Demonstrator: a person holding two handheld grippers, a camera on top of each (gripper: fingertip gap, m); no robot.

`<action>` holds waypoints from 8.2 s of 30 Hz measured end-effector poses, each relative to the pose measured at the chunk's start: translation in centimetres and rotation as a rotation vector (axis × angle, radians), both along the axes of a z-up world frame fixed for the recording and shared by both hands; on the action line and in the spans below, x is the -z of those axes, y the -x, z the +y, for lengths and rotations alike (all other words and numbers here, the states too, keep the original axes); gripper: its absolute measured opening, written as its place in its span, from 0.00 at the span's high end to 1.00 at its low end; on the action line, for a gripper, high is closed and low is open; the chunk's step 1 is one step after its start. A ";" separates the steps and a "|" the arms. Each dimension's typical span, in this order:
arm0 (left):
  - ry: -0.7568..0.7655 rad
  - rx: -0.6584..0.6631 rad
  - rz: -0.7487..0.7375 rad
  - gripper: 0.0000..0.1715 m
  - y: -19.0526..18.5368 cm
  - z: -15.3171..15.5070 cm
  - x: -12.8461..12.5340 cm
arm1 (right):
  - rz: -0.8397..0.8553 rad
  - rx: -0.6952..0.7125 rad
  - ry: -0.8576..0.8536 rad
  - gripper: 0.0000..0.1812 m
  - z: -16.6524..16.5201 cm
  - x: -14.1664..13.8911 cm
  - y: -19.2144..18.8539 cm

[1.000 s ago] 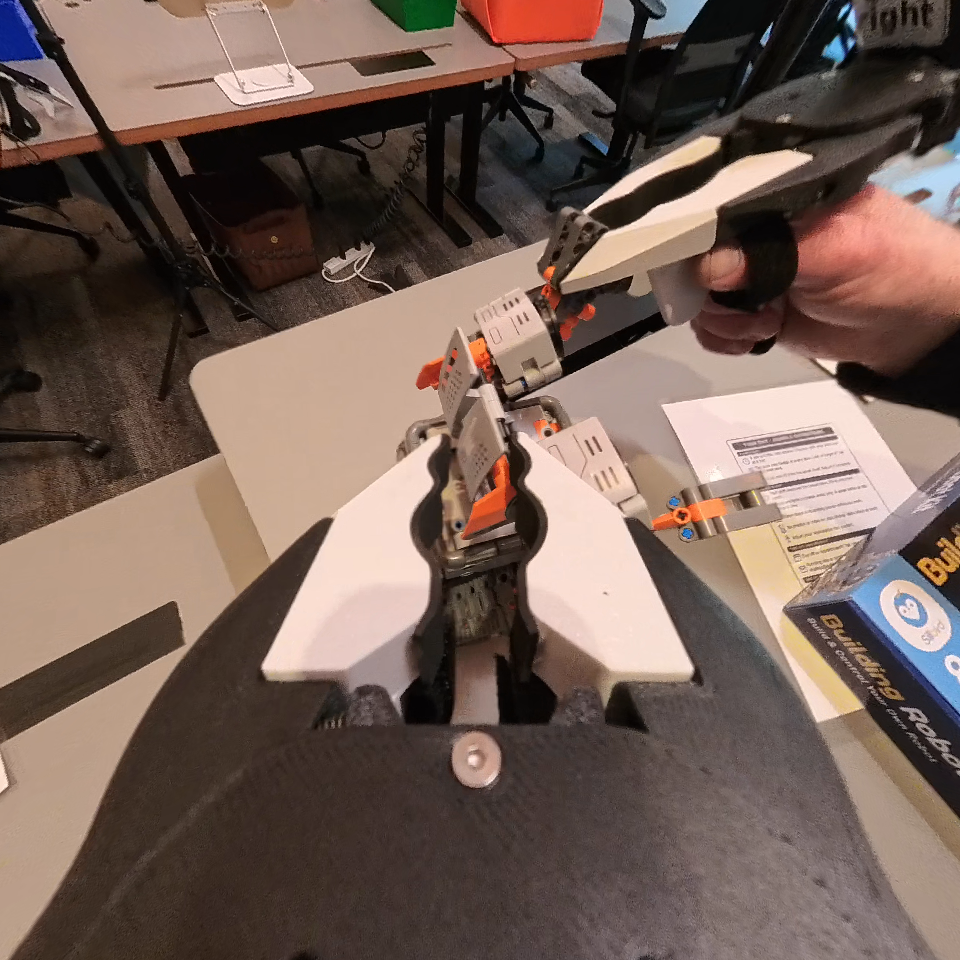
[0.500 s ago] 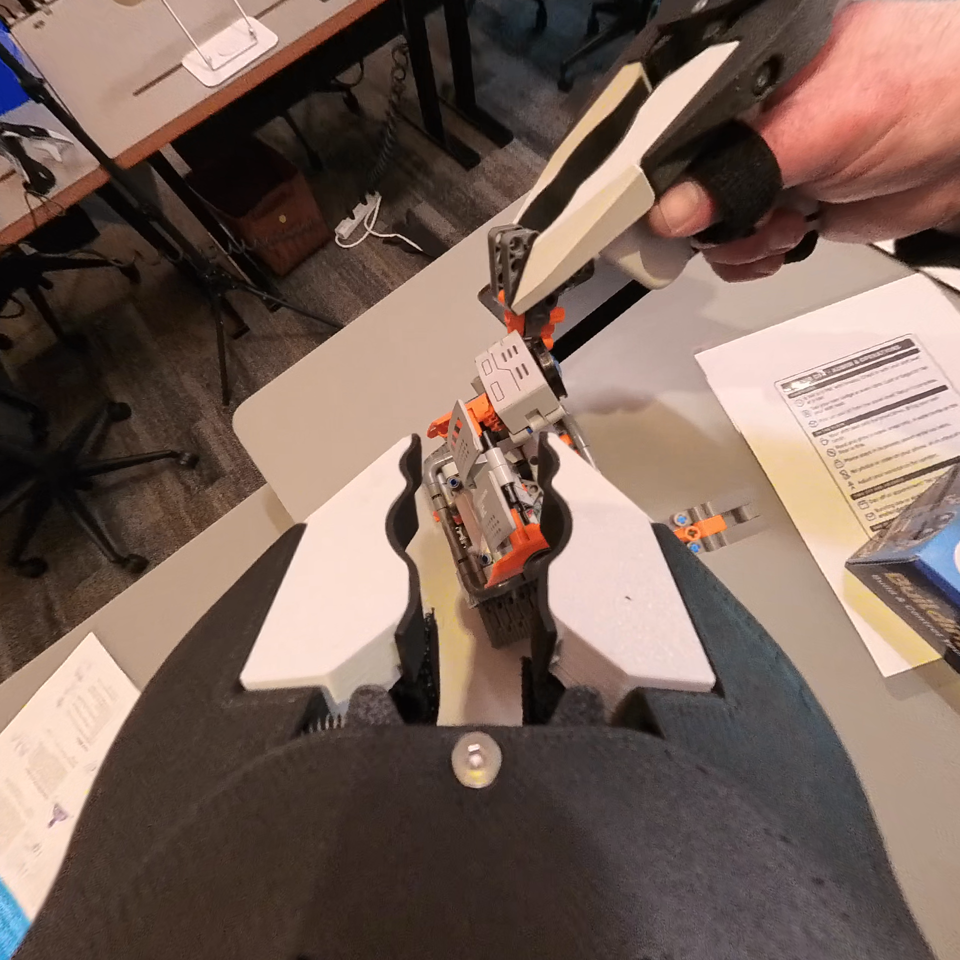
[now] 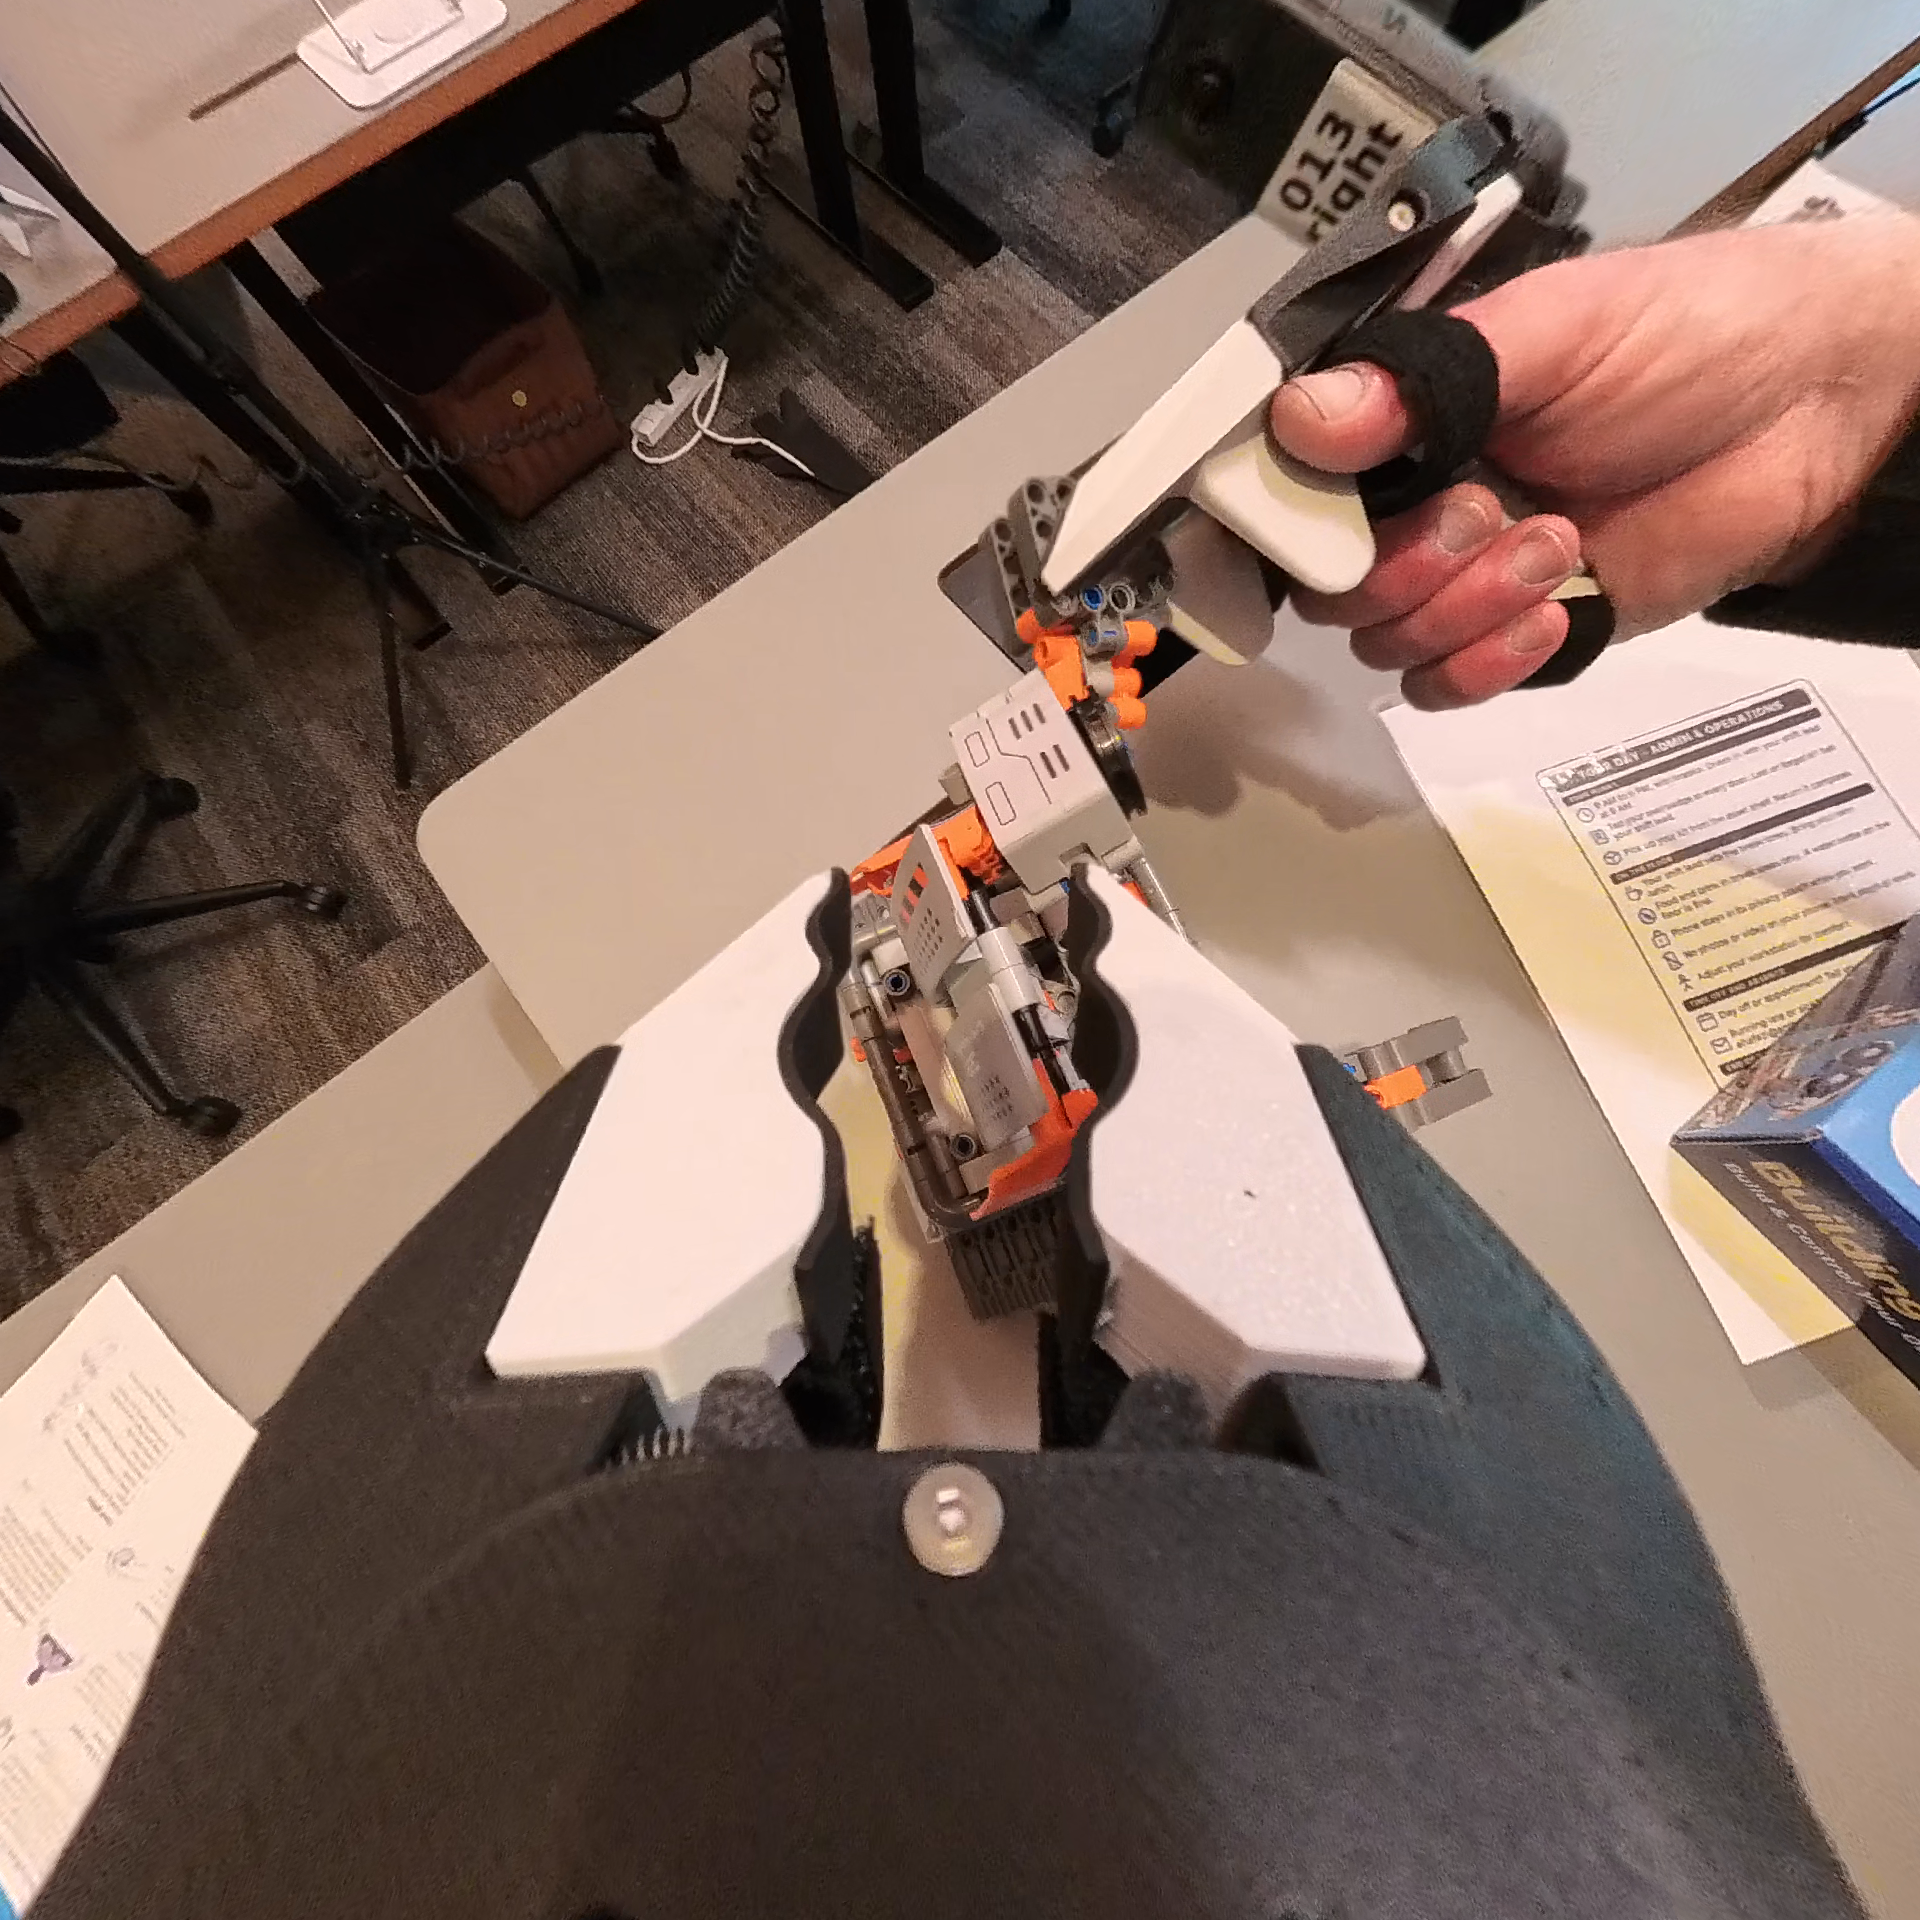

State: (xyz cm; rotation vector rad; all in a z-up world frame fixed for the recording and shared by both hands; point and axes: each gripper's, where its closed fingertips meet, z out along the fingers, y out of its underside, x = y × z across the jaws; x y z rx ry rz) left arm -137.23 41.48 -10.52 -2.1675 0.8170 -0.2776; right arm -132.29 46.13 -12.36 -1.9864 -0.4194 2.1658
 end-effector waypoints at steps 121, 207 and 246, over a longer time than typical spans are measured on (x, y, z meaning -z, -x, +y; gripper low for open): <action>-0.449 0.033 -0.118 0.85 -0.8 -11.7 2.3 | -0.441 0.021 -0.733 0.94 -18.0 2.9 4.2; -0.280 0.158 0.240 0.73 0.8 -5.1 -2.1 | -0.056 0.206 -0.149 0.81 -9.9 0.9 -3.1; -0.084 0.011 0.041 1.00 2.5 0.2 -0.1 | -0.284 0.250 -0.246 0.96 -7.5 5.6 2.0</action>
